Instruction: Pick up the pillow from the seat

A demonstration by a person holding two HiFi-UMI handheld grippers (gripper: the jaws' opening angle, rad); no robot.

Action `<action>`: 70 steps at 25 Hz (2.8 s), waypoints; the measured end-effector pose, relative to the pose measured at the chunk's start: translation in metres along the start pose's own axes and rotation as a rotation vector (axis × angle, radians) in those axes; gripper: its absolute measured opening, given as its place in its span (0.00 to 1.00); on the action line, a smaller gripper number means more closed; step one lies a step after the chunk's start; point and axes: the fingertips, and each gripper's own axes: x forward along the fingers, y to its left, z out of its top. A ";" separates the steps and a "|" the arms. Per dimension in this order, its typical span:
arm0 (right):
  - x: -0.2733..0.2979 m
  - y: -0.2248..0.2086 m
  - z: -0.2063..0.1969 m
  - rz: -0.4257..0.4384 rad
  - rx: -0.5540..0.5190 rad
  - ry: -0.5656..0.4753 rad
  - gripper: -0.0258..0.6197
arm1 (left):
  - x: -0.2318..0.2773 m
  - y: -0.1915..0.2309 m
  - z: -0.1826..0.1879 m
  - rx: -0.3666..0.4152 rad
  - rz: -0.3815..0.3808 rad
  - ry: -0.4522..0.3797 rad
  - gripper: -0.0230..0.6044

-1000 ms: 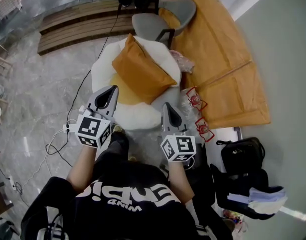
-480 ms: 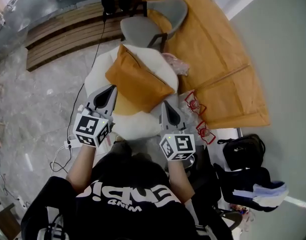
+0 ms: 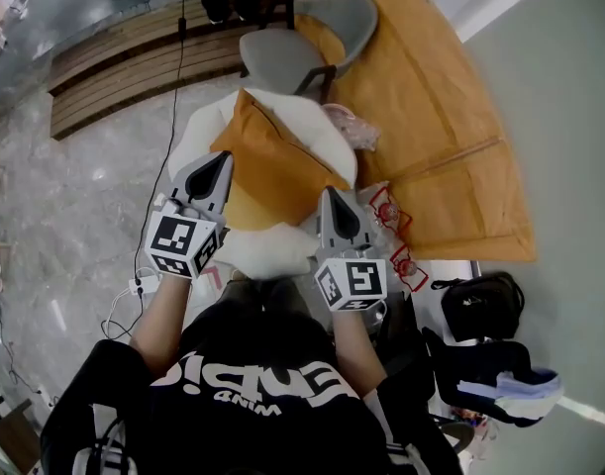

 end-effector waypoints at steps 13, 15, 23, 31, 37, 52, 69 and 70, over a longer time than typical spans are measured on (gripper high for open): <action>0.047 -0.044 -0.027 0.025 0.047 0.063 0.07 | 0.052 0.021 -0.022 -0.048 0.036 0.041 0.05; 0.055 -0.051 -0.037 0.026 0.059 0.075 0.07 | 0.061 0.026 -0.035 -0.054 0.049 0.072 0.05; 0.085 -0.078 -0.096 0.034 0.085 0.117 0.07 | 0.104 0.049 -0.099 -0.059 0.063 0.126 0.05; 0.094 -0.097 -0.192 -0.004 0.152 0.229 0.07 | 0.129 0.060 -0.190 -0.098 0.075 0.225 0.05; 0.108 -0.105 -0.229 -0.027 0.186 0.261 0.07 | 0.149 0.067 -0.221 -0.125 0.090 0.238 0.05; 0.105 -0.163 -0.386 -0.331 0.485 0.471 0.47 | 0.216 0.117 -0.342 -0.227 0.073 0.391 0.42; 0.108 -0.228 -0.489 -0.435 0.586 0.505 0.47 | 0.275 0.182 -0.424 -0.398 0.169 0.391 0.45; 0.109 -0.228 -0.490 -0.431 0.585 0.506 0.47 | 0.276 0.185 -0.428 -0.408 0.173 0.392 0.45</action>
